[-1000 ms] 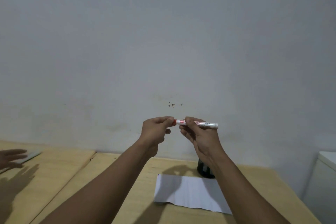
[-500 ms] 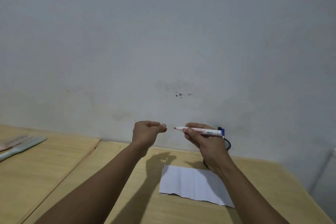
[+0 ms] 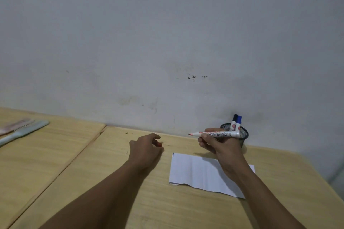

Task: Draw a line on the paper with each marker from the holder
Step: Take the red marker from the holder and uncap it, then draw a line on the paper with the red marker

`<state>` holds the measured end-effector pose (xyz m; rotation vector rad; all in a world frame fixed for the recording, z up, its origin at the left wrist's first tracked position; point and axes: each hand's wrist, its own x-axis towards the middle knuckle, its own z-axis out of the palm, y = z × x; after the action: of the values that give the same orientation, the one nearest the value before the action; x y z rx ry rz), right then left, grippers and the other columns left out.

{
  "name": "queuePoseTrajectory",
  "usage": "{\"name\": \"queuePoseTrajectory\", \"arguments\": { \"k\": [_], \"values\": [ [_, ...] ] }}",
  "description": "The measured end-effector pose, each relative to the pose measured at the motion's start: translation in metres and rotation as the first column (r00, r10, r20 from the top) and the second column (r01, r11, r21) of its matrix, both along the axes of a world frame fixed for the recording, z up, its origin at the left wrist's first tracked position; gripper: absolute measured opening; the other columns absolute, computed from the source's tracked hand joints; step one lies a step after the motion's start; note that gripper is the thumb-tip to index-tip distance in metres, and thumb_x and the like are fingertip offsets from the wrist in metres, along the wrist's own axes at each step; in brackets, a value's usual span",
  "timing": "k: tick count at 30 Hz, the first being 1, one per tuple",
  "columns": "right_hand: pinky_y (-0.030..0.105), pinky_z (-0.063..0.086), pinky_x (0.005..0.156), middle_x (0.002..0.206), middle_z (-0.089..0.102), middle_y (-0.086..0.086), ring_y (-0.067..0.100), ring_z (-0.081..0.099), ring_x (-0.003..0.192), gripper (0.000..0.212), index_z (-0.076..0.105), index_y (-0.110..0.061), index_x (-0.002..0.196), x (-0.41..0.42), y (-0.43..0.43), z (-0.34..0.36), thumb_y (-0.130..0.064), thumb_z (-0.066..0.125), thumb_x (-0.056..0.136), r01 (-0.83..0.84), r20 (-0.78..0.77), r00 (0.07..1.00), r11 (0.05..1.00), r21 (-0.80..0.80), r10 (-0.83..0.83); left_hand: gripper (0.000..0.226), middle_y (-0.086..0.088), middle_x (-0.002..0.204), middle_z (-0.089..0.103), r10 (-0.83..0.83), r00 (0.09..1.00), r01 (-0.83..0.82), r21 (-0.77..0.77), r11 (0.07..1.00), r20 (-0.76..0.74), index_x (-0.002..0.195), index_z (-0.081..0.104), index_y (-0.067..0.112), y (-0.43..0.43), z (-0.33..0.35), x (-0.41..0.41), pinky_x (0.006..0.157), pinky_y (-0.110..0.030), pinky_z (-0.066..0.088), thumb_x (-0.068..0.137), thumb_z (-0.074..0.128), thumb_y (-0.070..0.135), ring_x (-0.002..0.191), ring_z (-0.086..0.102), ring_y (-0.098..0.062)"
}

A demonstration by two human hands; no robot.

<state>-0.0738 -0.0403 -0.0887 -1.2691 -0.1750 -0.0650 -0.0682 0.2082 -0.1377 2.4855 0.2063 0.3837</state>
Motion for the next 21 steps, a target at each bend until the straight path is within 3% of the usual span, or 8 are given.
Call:
{"name": "queuePoseTrajectory", "arguments": {
  "k": [3,5,7,9,11,15,21],
  "values": [
    [0.031,0.063,0.069,0.078,0.074,0.015,0.025,0.072,0.071,0.016,0.068,0.008,0.097,-0.001,0.008,0.000,-0.005,0.071,0.088,-0.010,0.022,1.000,0.997,-0.076,0.011,0.046,0.014,0.109,0.066,-0.003,0.995,-0.006,0.079,0.997,0.105,0.122,0.055,0.030,0.001,-0.009,-0.006,0.086,-0.038,0.028,0.080,0.068,0.043,0.105,0.056,-0.015],
    [0.032,0.061,0.061,0.073,0.072,0.013,0.025,0.069,0.065,0.013,0.067,0.003,0.091,0.000,0.014,-0.002,-0.010,0.070,0.091,-0.018,0.028,0.999,0.989,-0.145,0.022,0.041,0.014,0.107,0.057,0.005,0.966,-0.036,0.117,0.993,0.258,0.111,0.054,0.029,-0.003,-0.010,-0.018,0.081,-0.037,0.027,0.076,0.070,0.043,0.099,0.052,-0.014],
    [0.033,0.058,0.057,0.069,0.070,0.011,0.025,0.067,0.061,0.011,0.066,0.000,0.089,0.001,0.022,-0.005,-0.011,0.068,0.093,-0.042,0.029,0.998,0.979,-0.202,0.048,0.032,0.019,0.101,0.053,-0.077,0.945,0.015,0.194,0.981,0.317,0.099,0.053,0.034,-0.012,-0.004,-0.034,0.082,-0.037,0.028,0.075,0.068,0.048,0.093,0.048,-0.009],
    [0.031,0.056,0.057,0.071,0.071,0.012,0.023,0.066,0.062,0.009,0.068,-0.003,0.092,0.003,0.029,-0.009,-0.011,0.066,0.094,-0.086,0.012,0.996,0.965,-0.248,0.091,0.028,0.023,0.099,0.053,-0.206,0.949,0.129,0.300,0.945,0.241,0.096,0.057,0.038,-0.020,0.002,-0.049,0.091,-0.039,0.027,0.077,0.060,0.058,0.095,0.045,-0.005],
    [0.030,0.058,0.059,0.076,0.071,0.017,0.020,0.066,0.064,0.011,0.072,-0.002,0.098,0.006,0.037,-0.014,-0.011,0.069,0.092,-0.126,-0.029,0.992,0.945,-0.301,0.123,0.040,0.024,0.107,0.056,-0.290,0.952,0.235,0.372,0.898,0.098,0.105,0.062,0.040,-0.023,0.008,-0.057,0.100,-0.042,0.021,0.078,0.051,0.067,0.104,0.043,-0.004],
    [0.040,0.054,0.059,0.076,0.068,0.026,0.028,0.063,0.064,0.013,0.072,-0.003,0.092,0.020,0.045,-0.032,-0.010,0.079,0.083,-0.174,-0.101,0.984,0.894,-0.412,0.145,0.054,0.019,0.126,0.054,-0.361,0.926,0.372,0.425,0.825,-0.110,0.120,0.059,0.045,-0.020,0.012,-0.057,0.107,-0.051,0.015,0.077,0.043,0.074,0.121,0.039,-0.009],
    [0.030,0.054,0.055,0.079,0.072,0.022,0.019,0.066,0.060,0.013,0.071,-0.007,0.088,0.031,0.051,-0.055,-0.019,0.074,0.088,-0.108,-0.060,0.994,0.806,-0.582,0.091,0.060,0.014,0.141,0.046,-0.364,0.913,0.408,0.380,0.830,-0.186,0.129,0.052,0.047,-0.010,-0.009,-0.053,0.107,-0.057,0.024,0.080,0.035,0.078,0.131,0.031,-0.012]
  ]
}}
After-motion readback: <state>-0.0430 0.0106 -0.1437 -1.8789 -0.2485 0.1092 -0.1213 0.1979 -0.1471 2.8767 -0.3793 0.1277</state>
